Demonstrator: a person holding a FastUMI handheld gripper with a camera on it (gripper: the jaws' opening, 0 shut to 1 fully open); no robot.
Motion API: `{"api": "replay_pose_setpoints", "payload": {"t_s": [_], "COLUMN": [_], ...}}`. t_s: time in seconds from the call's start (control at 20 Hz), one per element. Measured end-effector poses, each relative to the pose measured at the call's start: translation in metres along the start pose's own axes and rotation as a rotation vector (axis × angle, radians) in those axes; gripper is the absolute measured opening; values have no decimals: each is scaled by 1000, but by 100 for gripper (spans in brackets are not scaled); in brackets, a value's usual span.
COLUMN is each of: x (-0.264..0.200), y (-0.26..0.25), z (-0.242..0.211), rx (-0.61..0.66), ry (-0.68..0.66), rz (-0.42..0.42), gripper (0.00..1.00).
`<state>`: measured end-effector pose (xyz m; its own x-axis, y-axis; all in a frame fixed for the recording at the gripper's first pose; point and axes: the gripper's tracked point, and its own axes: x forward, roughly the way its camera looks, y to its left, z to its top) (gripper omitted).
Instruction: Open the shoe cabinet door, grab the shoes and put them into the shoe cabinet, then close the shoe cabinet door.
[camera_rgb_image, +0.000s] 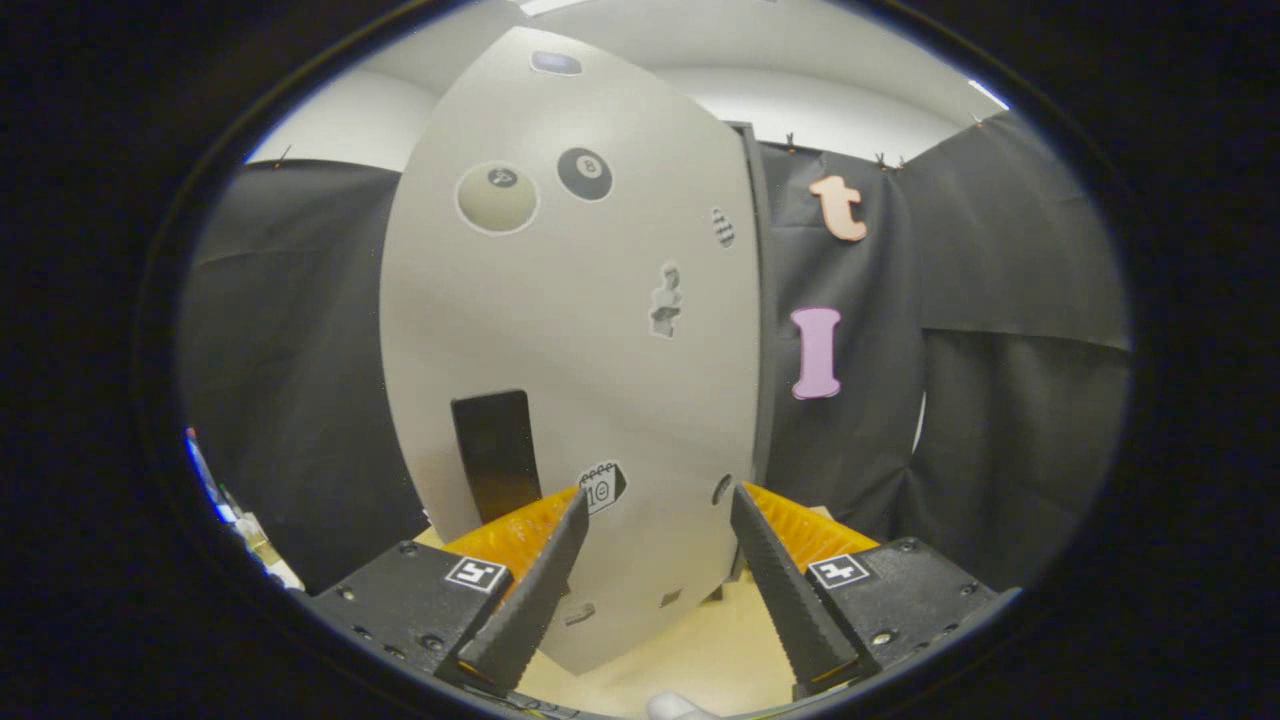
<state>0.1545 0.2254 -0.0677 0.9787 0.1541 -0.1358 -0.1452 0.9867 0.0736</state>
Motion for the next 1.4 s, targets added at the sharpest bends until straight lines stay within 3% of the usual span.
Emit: {"api": "replay_pose_setpoints", "payload": {"t_s": [0.3, 0.7, 1.05, 1.4], "x": [35, 25, -12, -58], "y": [49, 35, 16, -16], "z": [1, 23, 68, 111], "rx": [-14, 9, 11, -15], "ry": [10, 10, -33, -94], "rz": [70, 28, 7, -83], "gripper": [97, 97, 97, 97]}}
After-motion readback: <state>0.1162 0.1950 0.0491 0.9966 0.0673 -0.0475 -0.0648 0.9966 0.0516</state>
